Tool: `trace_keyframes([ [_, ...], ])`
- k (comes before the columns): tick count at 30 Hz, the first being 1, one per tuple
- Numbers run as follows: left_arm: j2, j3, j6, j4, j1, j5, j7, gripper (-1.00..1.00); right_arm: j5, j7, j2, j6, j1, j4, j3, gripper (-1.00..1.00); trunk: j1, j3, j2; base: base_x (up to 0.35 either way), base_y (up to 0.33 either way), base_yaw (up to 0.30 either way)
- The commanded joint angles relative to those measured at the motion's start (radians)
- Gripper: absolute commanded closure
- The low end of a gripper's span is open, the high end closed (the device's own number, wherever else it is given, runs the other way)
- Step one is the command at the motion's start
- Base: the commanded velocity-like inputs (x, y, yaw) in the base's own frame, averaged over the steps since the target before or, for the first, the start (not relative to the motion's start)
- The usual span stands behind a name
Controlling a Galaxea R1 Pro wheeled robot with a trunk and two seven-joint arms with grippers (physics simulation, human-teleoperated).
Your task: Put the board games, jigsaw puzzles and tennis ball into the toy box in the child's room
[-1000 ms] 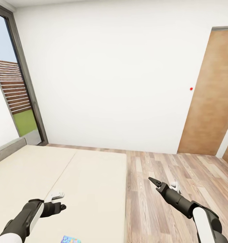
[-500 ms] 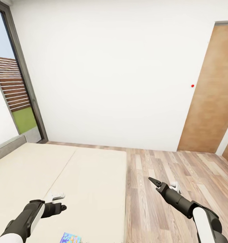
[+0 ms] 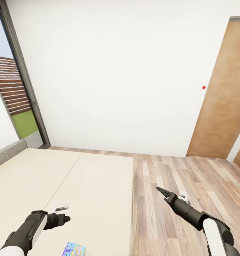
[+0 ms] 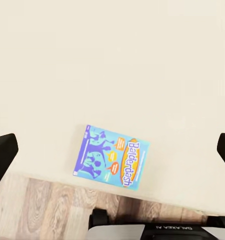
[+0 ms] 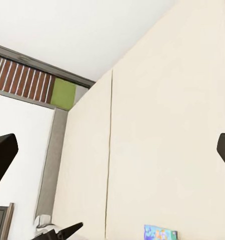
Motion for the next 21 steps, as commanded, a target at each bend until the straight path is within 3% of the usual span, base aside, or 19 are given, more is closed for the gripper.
trace_keyframes([
  [1, 0.0, 0.003, 0.006, -0.001, -0.001, 0.001, -0.004, -1.0, 0.005, 0.007, 0.001, 0.006, -0.002, 0.0, -0.003, -1.0, 0.001, -0.004, -0.003, 0.0, 0.0, -0.066],
  [10, 0.0, 0.001, 0.006, -0.002, -0.001, 0.001, -0.003, -1.0, 0.005, 0.007, 0.001, 0.005, -0.002, 0.0, -0.003, -1.0, 0.001, -0.015, -0.003, 0.0, 0.035, -0.159],
  [16, 0.001, 0.001, 0.006, -0.003, -0.001, 0.001, -0.004, -1.0, 0.006, 0.007, 0.001, 0.005, -0.002, 0.0, -0.003, -1.0, 0.001, -0.019, -0.003, 0.0, 0.204, -0.206],
  [21, 0.0, 0.0, 0.006, -0.005, -0.001, 0.001, -0.004, -1.0, 0.007, 0.008, 0.001, 0.005, -0.002, 0.0, -0.003, -1.0, 0.001, -0.02, -0.003, 0.0, 0.244, -0.063],
])
